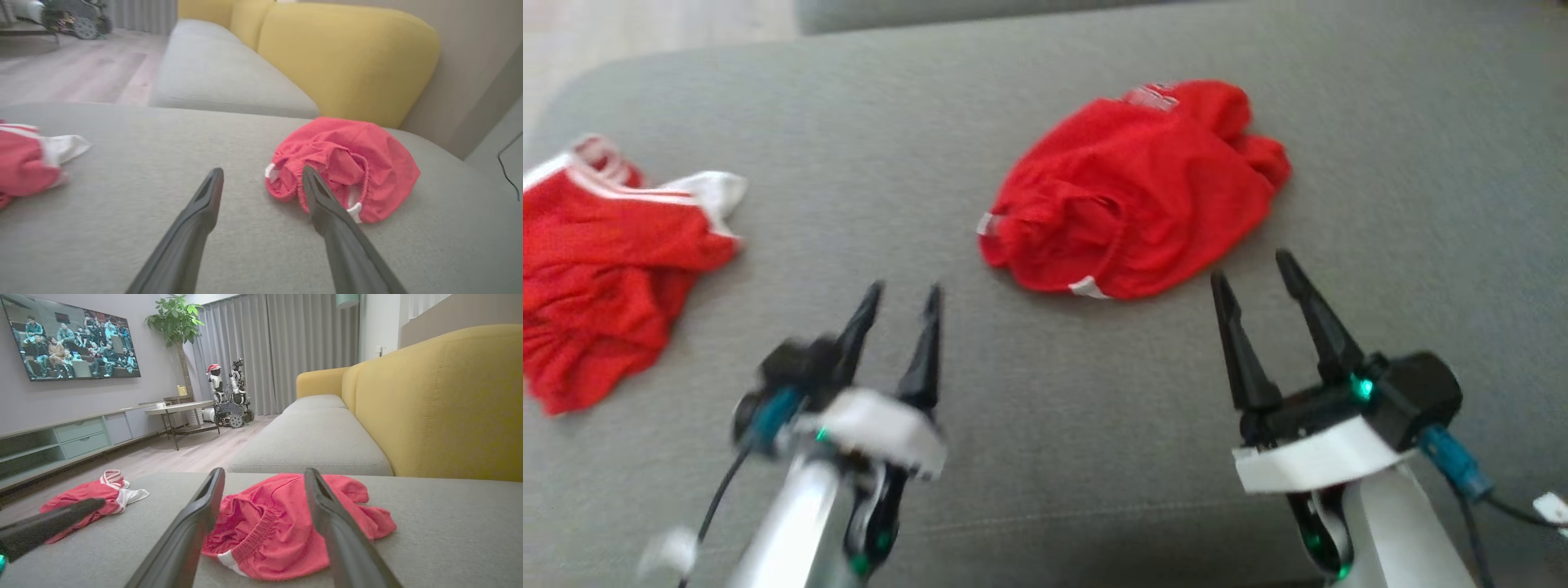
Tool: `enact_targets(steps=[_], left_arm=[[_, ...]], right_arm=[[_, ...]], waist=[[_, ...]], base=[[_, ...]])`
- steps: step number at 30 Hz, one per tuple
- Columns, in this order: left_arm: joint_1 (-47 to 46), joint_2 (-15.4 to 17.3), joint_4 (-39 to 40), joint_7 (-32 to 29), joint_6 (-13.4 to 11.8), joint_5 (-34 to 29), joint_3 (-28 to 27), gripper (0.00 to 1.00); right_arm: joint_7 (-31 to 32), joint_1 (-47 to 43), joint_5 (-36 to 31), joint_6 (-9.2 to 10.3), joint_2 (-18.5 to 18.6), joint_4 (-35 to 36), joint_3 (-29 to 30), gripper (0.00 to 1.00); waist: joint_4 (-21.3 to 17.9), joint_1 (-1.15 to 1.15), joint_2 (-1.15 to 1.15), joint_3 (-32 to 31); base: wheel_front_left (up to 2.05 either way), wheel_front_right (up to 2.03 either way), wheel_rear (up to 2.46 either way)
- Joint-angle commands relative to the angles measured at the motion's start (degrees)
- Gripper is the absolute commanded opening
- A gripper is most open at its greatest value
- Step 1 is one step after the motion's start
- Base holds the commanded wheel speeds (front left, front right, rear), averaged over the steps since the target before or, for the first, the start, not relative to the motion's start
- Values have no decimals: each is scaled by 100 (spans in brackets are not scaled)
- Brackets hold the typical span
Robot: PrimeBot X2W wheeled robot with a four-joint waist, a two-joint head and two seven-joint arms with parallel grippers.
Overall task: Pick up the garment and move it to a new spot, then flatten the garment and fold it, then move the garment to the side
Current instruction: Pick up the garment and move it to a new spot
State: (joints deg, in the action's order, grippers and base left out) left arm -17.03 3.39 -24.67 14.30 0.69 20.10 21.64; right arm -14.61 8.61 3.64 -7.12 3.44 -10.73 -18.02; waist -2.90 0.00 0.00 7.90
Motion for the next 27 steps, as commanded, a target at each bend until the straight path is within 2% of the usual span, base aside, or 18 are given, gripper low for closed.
enact_targets(steps=[1,7,13,19,27], left_arm=[[147,90,508,68,-90,-110,-349,100],[1414,-1,2225,69,-228,-683,-1109,100],[2333,-45,3106,69,-454,-1386,-1530,100],[2702,-49,3243,69,-568,-1758,-1463,100],[2740,-50,3262,70,-617,-1844,-1424,100]], right_arm=[[-39,-35,-63,-36,-56,134,-89,100],[-39,-469,-92,-36,-56,152,92,100],[-39,-994,-130,-36,-57,410,286,100],[-39,-1327,-153,-36,-57,652,363,100],[-39,-1426,-147,-36,-57,665,380,100]], waist=[[318,0,0,-294],[598,0,0,-633],[692,0,0,-944],[642,0,0,-1073],[617,0,0,-1120]], base=[[0,0,0],[0,0,0],[0,0,0],[0,0,0],[0,0,0]])
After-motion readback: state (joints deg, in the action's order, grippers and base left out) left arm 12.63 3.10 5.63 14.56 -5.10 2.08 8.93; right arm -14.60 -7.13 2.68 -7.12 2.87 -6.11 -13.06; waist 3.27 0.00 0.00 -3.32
